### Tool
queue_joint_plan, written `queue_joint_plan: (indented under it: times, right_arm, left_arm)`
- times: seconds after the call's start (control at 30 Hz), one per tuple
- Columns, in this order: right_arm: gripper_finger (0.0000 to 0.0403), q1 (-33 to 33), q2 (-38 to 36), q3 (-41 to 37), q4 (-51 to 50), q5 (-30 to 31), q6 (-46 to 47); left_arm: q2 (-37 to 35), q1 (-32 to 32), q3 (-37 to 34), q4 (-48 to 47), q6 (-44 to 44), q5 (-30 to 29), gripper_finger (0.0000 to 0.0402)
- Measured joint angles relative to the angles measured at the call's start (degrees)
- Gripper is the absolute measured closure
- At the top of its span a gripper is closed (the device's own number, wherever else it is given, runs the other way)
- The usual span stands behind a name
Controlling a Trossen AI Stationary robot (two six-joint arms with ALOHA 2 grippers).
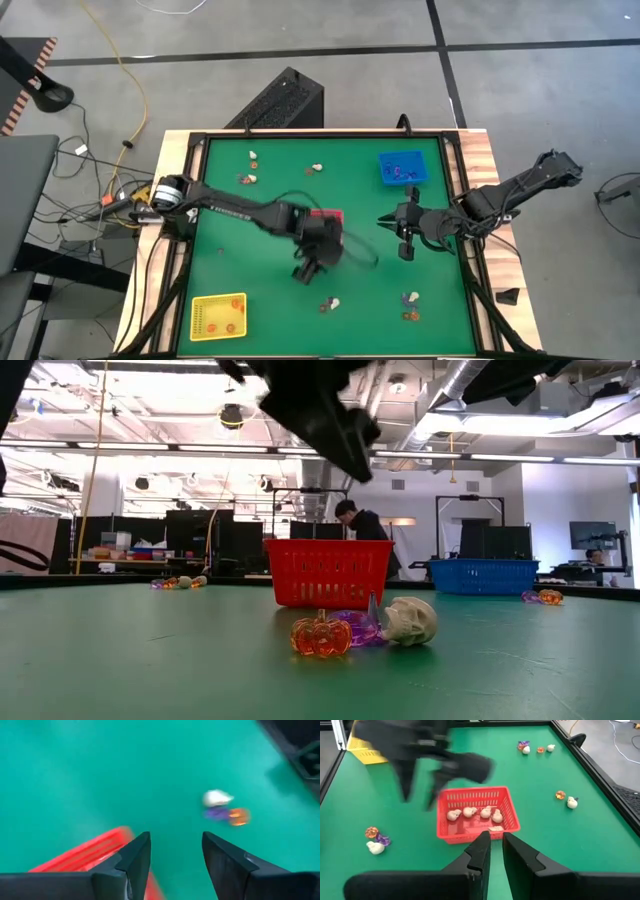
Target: Sort Halloween decoration
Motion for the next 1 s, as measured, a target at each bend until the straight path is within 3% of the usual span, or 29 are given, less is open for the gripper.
queue_joint_plan:
  times: [0.1,0.27,0.57,0.8,1.0]
  right_arm:
    - [0.0322,0.00,0.00,0.00,0.08,0.00,0.15]
    - [0.0322,0.00,0.00,0.00,1.53,0.00,0.16]
    - [0.0322,-0.11,0.00,0.00,3.73,0.05,0.11]
    - [0.0322,-0.11,0.00,0.00,4.83,0.12,-1.11]
    - [0.0322,-0.11,0.00,0.00,4.25,0.11,-1.46]
  left_arm:
    - [0.00,-6.13,0.00,-0.47,-0.01,-3.72,0.0240]
    - [-0.37,-14.47,-0.02,-4.69,-1.69,-15.13,0.0244]
    - [4.42,-20.14,-1.77,9.32,-2.19,-23.38,0.0245]
    - [9.63,-17.59,-1.79,17.40,3.84,-22.04,0.0245]
    - [9.55,-15.43,-1.77,15.63,1.97,-18.99,0.0245]
